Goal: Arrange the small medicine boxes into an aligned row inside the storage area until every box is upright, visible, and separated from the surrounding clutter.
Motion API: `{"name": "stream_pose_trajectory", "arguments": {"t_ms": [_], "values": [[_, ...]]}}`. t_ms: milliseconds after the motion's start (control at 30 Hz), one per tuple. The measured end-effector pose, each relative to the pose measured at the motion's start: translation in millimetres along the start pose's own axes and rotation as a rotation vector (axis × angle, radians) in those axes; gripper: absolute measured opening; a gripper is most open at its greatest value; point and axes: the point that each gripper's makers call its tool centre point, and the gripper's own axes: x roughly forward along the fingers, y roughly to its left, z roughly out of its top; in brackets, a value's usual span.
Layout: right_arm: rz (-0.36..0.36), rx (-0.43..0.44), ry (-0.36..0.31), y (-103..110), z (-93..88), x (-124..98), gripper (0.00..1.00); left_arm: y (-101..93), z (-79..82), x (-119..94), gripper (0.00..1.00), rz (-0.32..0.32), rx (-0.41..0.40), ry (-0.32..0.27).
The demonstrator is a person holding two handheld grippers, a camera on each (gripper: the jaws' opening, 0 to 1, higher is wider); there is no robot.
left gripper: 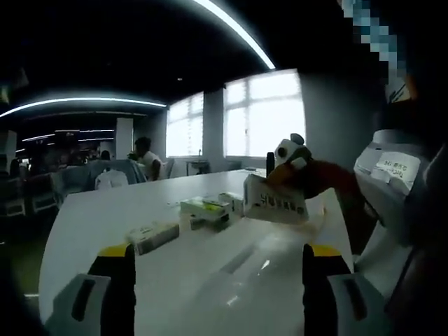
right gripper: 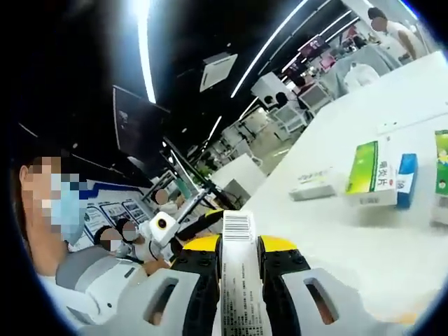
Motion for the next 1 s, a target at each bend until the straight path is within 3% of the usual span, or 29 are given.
{"name": "stream_pose_trajectory", "arguments": {"t_ms": [1000], "values": [[-0.002,0.008,0.116,-2.2,-22.0,-9.8,0.19,2.6,-2.3,-17.3,1.00,0.030,0.001,-0.005]]}}
